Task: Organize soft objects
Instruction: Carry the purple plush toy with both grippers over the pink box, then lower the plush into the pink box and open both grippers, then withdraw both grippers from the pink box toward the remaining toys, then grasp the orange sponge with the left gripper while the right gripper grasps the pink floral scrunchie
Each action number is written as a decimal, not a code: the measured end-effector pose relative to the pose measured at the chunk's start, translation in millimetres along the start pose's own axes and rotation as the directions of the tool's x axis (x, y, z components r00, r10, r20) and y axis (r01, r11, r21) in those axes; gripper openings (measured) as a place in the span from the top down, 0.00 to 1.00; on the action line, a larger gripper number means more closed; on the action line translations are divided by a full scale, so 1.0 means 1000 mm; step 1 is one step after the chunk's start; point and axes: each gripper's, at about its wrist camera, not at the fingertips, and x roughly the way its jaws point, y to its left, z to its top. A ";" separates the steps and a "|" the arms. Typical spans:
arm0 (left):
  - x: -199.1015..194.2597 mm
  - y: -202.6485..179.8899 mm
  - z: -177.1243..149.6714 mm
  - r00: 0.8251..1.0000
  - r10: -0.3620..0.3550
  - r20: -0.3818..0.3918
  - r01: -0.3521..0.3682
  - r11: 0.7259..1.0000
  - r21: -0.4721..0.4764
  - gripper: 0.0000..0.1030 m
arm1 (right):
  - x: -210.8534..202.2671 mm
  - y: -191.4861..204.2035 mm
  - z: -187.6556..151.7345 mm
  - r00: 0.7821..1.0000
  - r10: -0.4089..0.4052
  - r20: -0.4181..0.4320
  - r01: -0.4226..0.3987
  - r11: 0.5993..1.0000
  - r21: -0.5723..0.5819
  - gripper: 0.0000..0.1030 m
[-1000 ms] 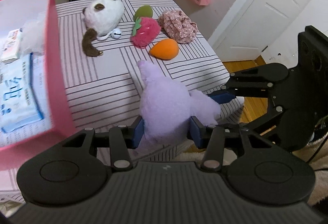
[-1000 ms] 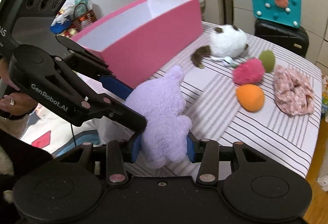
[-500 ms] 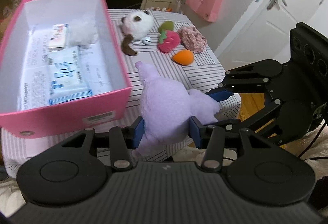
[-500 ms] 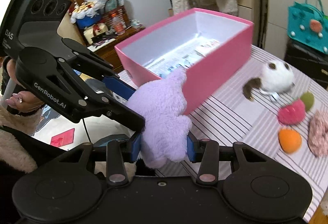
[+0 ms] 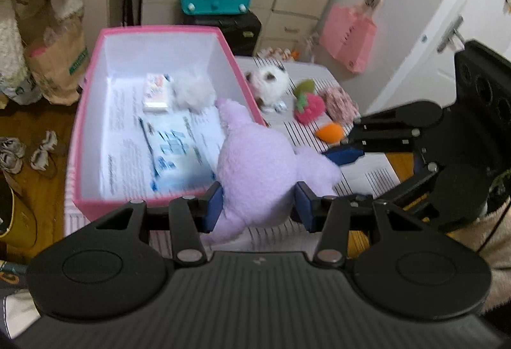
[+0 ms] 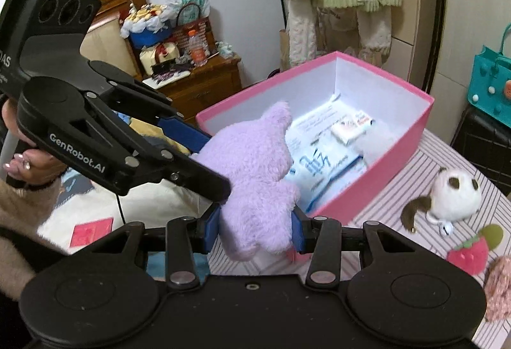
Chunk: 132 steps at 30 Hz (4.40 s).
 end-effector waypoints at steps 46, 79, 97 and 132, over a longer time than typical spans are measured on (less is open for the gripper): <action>0.161 0.144 0.119 0.992 0.119 -0.044 -0.126 0.890 -0.439 0.63 | 0.172 -0.112 0.120 0.911 -0.335 -0.239 0.228 0.895 -0.384 0.52; 0.033 0.017 0.069 0.939 0.327 0.104 -0.331 0.943 0.027 0.44 | -0.016 -0.058 0.044 0.983 -0.164 0.079 0.169 0.984 -0.055 0.45; 0.016 -0.047 0.015 0.970 0.242 0.006 -0.239 0.952 0.191 0.40 | -0.071 -0.029 -0.028 0.973 -0.218 0.078 0.221 0.974 -0.036 0.40; 0.150 -0.140 0.009 0.995 0.000 -0.099 0.027 0.960 0.278 0.31 | -0.099 -0.134 -0.183 0.933 -0.343 0.111 0.325 0.933 0.152 0.17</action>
